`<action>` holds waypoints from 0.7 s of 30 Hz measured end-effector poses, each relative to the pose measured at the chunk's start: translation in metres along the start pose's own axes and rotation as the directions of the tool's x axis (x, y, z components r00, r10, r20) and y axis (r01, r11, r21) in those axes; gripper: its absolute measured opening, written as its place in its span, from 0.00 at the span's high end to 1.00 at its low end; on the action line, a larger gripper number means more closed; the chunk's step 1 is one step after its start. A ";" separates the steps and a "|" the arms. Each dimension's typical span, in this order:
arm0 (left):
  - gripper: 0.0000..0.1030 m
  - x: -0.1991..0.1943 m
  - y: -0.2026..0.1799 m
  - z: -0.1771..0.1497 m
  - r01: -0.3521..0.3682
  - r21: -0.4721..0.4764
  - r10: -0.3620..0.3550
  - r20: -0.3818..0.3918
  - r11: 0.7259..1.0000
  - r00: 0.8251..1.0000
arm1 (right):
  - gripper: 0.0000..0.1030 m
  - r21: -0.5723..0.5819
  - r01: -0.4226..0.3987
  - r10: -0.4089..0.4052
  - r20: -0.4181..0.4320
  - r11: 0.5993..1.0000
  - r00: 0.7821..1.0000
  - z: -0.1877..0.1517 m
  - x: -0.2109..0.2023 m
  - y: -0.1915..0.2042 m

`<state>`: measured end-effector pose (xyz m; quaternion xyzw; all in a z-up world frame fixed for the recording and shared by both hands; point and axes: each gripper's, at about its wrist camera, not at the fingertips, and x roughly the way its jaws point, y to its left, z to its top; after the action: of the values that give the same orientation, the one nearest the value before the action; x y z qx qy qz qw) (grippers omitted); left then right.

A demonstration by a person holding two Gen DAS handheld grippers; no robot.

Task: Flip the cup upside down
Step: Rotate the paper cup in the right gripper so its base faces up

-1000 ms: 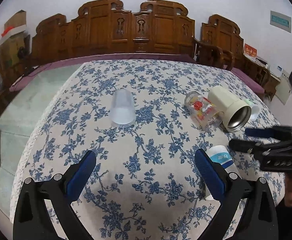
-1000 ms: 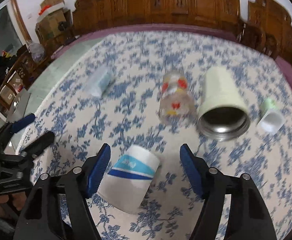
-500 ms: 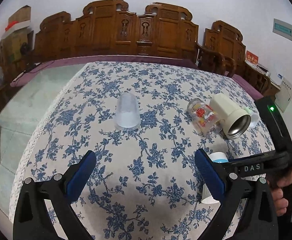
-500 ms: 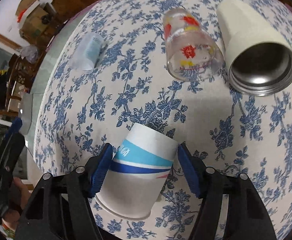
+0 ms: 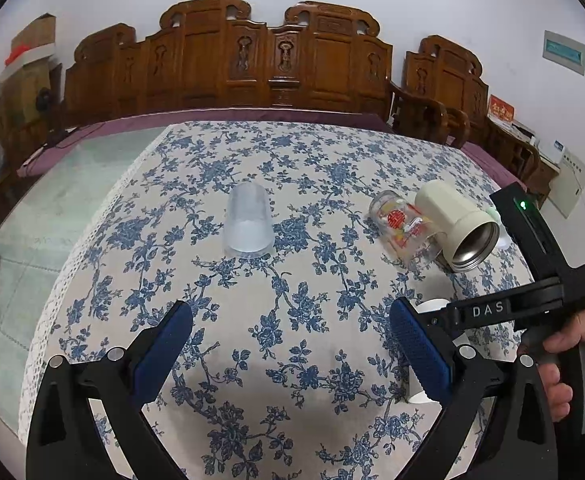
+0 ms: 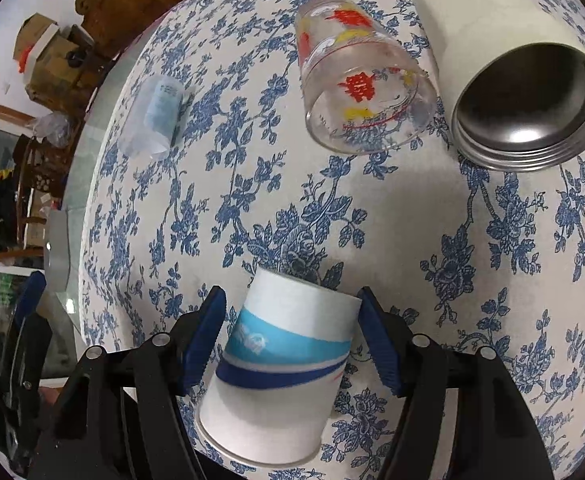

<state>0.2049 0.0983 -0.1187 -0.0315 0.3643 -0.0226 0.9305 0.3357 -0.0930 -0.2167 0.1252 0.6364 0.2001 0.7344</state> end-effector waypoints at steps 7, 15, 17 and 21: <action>0.08 0.001 -0.003 0.000 0.002 0.010 -0.002 -0.003 1.000 1.000 | 0.43 -0.030 -0.034 0.036 0.056 0.999 0.998 -0.001 -0.012 -0.003; 0.08 0.003 -0.007 -0.002 0.001 0.021 -0.001 -0.009 1.000 1.000 | 0.43 -0.149 0.061 -0.019 0.272 0.987 0.962 -0.001 -0.047 0.006; 0.08 0.004 -0.008 -0.002 0.000 0.024 0.000 -0.011 1.000 1.000 | 0.43 -0.195 0.135 -0.059 0.350 0.971 0.935 -0.003 -0.054 0.013; 0.08 0.004 -0.010 -0.003 0.000 0.030 0.001 -0.015 1.000 1.000 | 0.43 -0.248 0.258 -0.120 0.462 0.934 0.879 -0.008 -0.056 0.020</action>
<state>0.2056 0.0880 -0.1235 -0.0174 0.3707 -0.0281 0.9282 0.3189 -0.1010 -0.1592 -0.0102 0.4253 0.1879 0.8853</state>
